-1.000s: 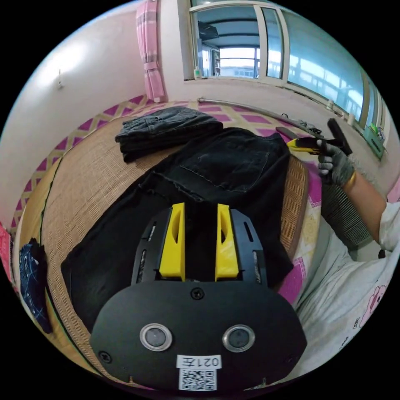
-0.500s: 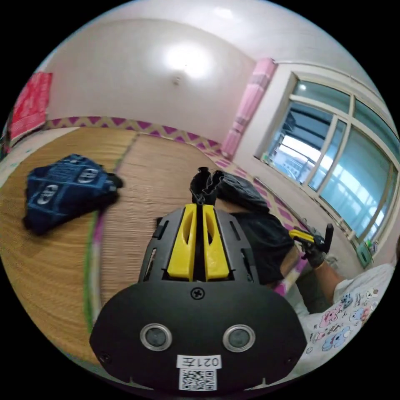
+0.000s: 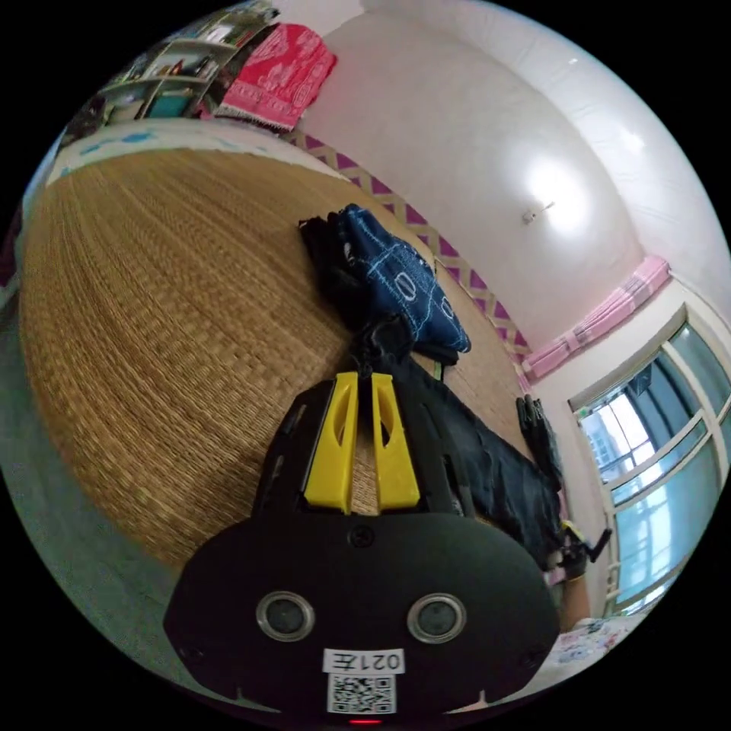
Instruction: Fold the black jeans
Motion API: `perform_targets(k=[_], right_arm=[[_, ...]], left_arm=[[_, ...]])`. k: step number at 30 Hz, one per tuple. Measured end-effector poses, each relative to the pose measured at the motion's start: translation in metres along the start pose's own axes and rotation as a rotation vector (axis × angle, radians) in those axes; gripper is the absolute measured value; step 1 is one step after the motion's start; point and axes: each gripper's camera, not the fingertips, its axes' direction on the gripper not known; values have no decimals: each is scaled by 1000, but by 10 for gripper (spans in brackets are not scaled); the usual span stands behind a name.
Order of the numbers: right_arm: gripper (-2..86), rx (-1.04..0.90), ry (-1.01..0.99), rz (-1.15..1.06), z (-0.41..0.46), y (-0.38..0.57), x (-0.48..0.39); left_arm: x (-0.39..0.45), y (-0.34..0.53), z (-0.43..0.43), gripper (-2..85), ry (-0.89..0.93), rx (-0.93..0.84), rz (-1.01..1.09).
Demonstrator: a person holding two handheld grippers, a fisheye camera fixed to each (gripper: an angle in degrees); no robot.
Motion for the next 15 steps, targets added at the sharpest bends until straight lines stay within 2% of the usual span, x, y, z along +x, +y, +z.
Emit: perform_targets(k=[1, 3, 7, 11, 15], right_arm=[[64, 8, 15, -29, -2, -7, 4], [76, 8, 46, -80, 1, -21, 12], [95, -76, 111, -253, 25, -58, 33], [108, -237, 155, -427, 58, -83, 49], [79, -339, 97, -467, 78, -98, 69]], left_arm=[[16, -1, -13, 2, -47, 71, 55], [46, -5, -21, 15, -57, 98, 181], [113, -15, 12, 59, 80, -101, 468], [158, -11, 49, 76, 75, -217, 699], [183, -12, 80, 98, 76, -356, 869]])
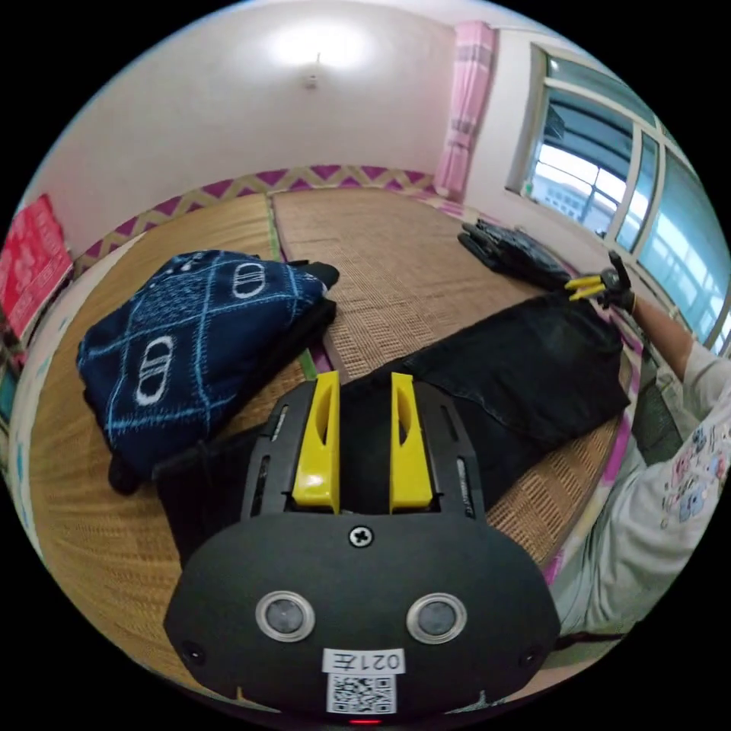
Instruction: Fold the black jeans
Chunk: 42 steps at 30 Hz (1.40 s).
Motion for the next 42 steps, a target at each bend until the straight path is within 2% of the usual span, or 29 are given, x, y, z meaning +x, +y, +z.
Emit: perform_targets(k=[3, 6, 8, 10, 12, 15, 20, 22, 26, 30, 37, 40, 42], right_arm=[[21, -23, -96, -72, 4, -2, 5], [-2, -20, -61, -135, -3, 4, -3], [-7, 2, -64, -115, -10, 12, -2], [-8, 28, -56, -101, -15, 19, -1], [-9, 52, -51, -79, -21, 25, 1], [-9, 73, -58, -57, -32, 33, 3], [-7, 148, -145, -65, -102, 69, -11], [-6, 217, -204, -58, -140, 98, -24], [-6, 348, -276, -64, -205, 180, -79], [-7, 295, -352, -88, -204, 234, -137], [-1, 105, -499, 65, -108, 279, -178], [10, 79, -471, 113, -114, 281, -176], [43, 87, -421, 100, -134, 280, -173]], left_arm=[[3, -9, 7, 107, -5, -91, 83], [7, -9, 8, 105, 11, -161, 149], [10, -7, 8, 84, 11, -200, 181], [16, -2, 2, 17, 14, -226, 225], [20, 2, -8, 1, 9, -210, 240], [26, 11, -36, -7, -11, -148, 249], [41, 43, -138, -9, 56, 100, 262], [55, 81, -199, -9, 115, 216, 276], [80, 153, -269, -9, 212, 298, 264], [110, 226, -291, -9, 264, 220, 207], [97, 293, -259, -7, 384, 102, -93], [90, 290, -290, -2, 428, 141, -115], [82, 284, -317, 6, 345, 224, -152]])
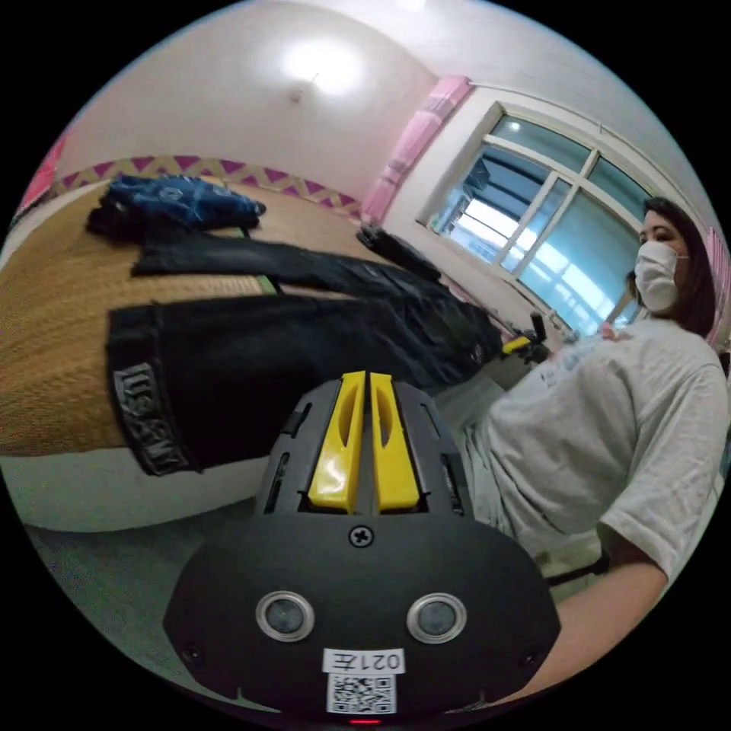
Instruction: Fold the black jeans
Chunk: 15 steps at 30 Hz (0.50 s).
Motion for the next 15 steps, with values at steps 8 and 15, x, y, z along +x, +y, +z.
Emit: perform_targets(k=[8, 15], right_arm=[[62, 201, 247, 138, -26, -54, 47], [-6, 235, 224, 221, -14, -60, 73]], left_arm=[[-29, -55, -9, 0, -583, -21, -201], [-65, -116, -18, -9, -471, -161, -279]])
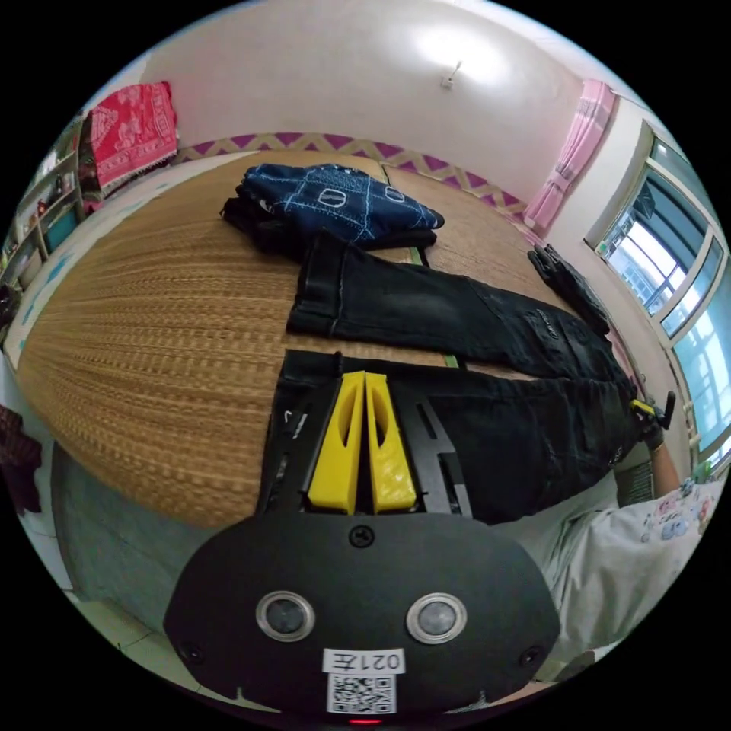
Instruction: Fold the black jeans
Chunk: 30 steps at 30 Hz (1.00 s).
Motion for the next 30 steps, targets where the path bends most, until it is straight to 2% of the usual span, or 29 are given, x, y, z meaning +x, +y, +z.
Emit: perform_targets(k=[5, 10, 11, 13, 16, 19, 21, 26, 30], right_arm=[[-8, -53, 113, -50, -3, -15, -19], [-6, -112, 167, -38, -16, -26, -23], [-5, -106, 151, 9, -25, -29, -19], [-3, -36, 141, 66, -47, -28, -16], [9, 137, 74, 185, -89, -14, -14], [50, 197, 46, 388, -118, 6, -7], [63, 242, 25, 540, -133, 24, 0], [94, 354, -207, 859, -134, 60, 24], [97, 348, -213, 951, -126, 53, 34]], left_arm=[[-9, -1, -20, -9, 23, 18, 7], [-16, 25, -62, -9, -33, 153, -15], [-18, 31, -71, -9, -30, 191, -35], [-22, 55, -107, -9, 90, 342, -66], [-11, 84, -141, -7, 119, 378, -111], [-7, 120, -168, 1, 109, 421, -246], [-14, 139, -176, 31, 152, 418, -352], [-28, 160, -181, 84, 256, 406, -514], [-33, 148, -185, 100, 268, 384, -567]])
